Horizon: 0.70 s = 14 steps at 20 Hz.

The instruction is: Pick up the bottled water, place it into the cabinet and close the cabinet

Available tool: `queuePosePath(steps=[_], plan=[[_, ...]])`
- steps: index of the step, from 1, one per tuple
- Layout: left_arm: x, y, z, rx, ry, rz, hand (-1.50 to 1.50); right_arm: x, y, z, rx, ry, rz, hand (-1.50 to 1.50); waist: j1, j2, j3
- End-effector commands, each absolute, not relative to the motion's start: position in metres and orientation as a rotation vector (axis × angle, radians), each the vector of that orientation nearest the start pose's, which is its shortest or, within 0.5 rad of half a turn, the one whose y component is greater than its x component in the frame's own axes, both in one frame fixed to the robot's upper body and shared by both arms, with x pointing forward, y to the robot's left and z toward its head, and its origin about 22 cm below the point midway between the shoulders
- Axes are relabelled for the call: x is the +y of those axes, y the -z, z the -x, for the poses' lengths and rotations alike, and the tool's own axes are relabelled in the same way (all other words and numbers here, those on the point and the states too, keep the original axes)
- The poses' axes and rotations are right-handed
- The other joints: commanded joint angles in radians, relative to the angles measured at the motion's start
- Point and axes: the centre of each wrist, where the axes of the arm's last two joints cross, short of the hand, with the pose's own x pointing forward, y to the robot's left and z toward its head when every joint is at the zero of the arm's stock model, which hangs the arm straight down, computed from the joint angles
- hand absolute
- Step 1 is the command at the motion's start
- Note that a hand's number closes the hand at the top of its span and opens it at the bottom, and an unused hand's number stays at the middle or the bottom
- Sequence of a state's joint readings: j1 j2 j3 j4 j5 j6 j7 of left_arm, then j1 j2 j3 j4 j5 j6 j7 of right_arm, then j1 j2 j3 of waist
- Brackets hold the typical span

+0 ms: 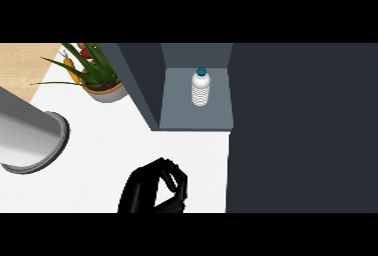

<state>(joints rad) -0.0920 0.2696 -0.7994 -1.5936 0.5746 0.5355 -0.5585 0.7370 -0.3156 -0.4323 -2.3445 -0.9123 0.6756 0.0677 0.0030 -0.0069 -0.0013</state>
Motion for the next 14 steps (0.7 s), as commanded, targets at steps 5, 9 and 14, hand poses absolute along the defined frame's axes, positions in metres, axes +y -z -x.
queuePosePath(steps=[5,9,14], plan=[[0.174,-0.012,-0.164,-1.819,0.006,0.303,1.50,-0.316,-0.170,-0.047,-1.715,-0.524,-0.475,1.50,-0.003,-0.005,-0.001],[0.211,-0.017,-0.166,-1.870,0.008,0.271,1.50,-0.305,-0.173,-0.049,-1.737,-0.589,-0.545,1.50,-0.002,-0.003,-0.003],[0.239,-0.029,-0.153,-1.862,-0.044,0.316,-1.50,-0.300,-0.179,-0.045,-1.788,-0.614,-0.571,1.50,-0.006,-0.008,-0.005]])
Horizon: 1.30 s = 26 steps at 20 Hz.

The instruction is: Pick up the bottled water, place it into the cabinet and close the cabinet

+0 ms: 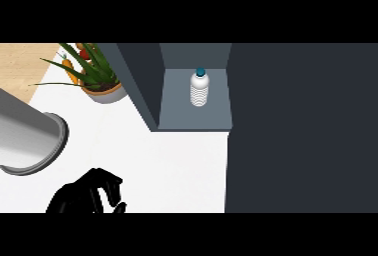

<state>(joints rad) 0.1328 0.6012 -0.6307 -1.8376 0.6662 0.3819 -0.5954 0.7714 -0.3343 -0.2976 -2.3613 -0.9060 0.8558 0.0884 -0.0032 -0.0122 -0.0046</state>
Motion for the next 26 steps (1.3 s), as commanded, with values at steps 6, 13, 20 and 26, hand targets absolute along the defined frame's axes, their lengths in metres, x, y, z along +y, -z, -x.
queuePosePath(steps=[6,13,20,26], plan=[[0.274,-0.050,-0.152,-1.913,-0.047,0.254,-1.50,-0.289,-0.181,-0.047,-1.751,-0.703,-0.652,1.50,0.013,-0.008,-0.004],[0.300,-0.061,-0.145,-1.890,-0.039,0.207,-1.50,-0.278,-0.182,-0.056,-1.725,-0.803,-0.737,1.50,0.023,-0.013,-0.010],[0.310,-0.061,-0.132,-1.868,-0.071,0.245,-1.50,-0.266,-0.182,-0.071,-1.698,-0.906,-0.820,1.50,0.037,-0.019,-0.015],[0.324,-0.070,-0.130,-1.860,-0.061,0.232,-1.50,-0.259,-0.181,-0.087,-1.665,-0.963,-0.845,1.50,0.040,-0.031,-0.020]])
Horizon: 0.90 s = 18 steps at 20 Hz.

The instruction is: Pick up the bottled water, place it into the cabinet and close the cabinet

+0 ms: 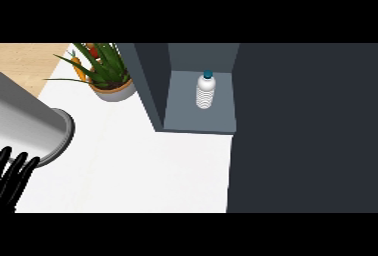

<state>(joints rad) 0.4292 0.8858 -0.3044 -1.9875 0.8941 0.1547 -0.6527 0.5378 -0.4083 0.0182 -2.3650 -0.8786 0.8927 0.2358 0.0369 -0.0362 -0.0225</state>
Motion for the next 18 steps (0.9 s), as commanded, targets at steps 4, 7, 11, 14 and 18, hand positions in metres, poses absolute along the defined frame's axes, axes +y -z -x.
queuePosePath(steps=[4,7,11,14,18], plan=[[0.339,-0.069,-0.128,-1.857,-0.059,0.202,-1.50,-0.249,-0.176,-0.096,-1.662,-0.904,-0.890,1.50,0.001,-0.001,-0.003],[0.343,-0.072,-0.125,-1.846,-0.047,0.197,-1.50,-0.242,-0.175,-0.104,-1.648,-0.885,-0.897,1.50,0.015,0.000,-0.003],[0.350,-0.070,-0.118,-1.851,-0.038,0.196,-1.50,-0.229,-0.172,-0.115,-1.622,-0.858,-0.923,1.50,0.034,-0.002,-0.004],[0.357,-0.079,-0.122,-1.860,-0.027,0.213,-1.50,-0.217,-0.173,-0.123,-1.616,-0.837,-0.957,1.50,0.029,-0.001,-0.002],[0.362,-0.076,-0.115,-1.846,-0.034,0.226,-1.50,-0.198,-0.176,-0.136,-1.619,-0.815,-0.998,1.50,0.045,-0.002,-0.002]])
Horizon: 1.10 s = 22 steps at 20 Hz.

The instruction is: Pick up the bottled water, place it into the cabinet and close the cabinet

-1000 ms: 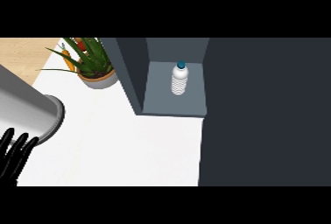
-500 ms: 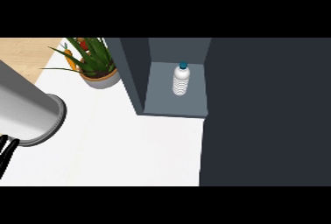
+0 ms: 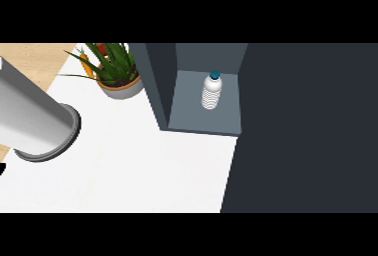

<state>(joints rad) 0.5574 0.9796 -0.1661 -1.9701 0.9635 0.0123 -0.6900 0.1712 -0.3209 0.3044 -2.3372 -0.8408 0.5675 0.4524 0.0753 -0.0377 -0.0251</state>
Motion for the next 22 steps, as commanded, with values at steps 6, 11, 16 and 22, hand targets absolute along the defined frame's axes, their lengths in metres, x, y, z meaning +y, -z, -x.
queuePosePath(steps=[6,11,16,22], plan=[[0.374,-0.079,-0.114,-1.852,-0.031,0.218,-1.50,-0.164,-0.181,-0.161,-1.593,-0.720,-1.052,1.50,0.017,0.007,0.001],[0.382,-0.085,-0.110,-1.861,-0.013,0.266,-1.50,-0.113,-0.194,-0.181,-1.493,-0.815,-1.042,1.50,0.064,0.018,0.008],[0.400,-0.088,-0.110,-1.887,-0.012,0.263,-1.50,-0.050,-0.214,-0.194,-1.337,-1.023,-1.125,1.50,0.068,0.036,0.016],[0.421,-0.089,-0.087,-1.883,-0.047,0.258,-1.50,-0.014,-0.259,-0.223,-1.284,-1.061,-1.126,1.50,0.027,0.032,0.022]])
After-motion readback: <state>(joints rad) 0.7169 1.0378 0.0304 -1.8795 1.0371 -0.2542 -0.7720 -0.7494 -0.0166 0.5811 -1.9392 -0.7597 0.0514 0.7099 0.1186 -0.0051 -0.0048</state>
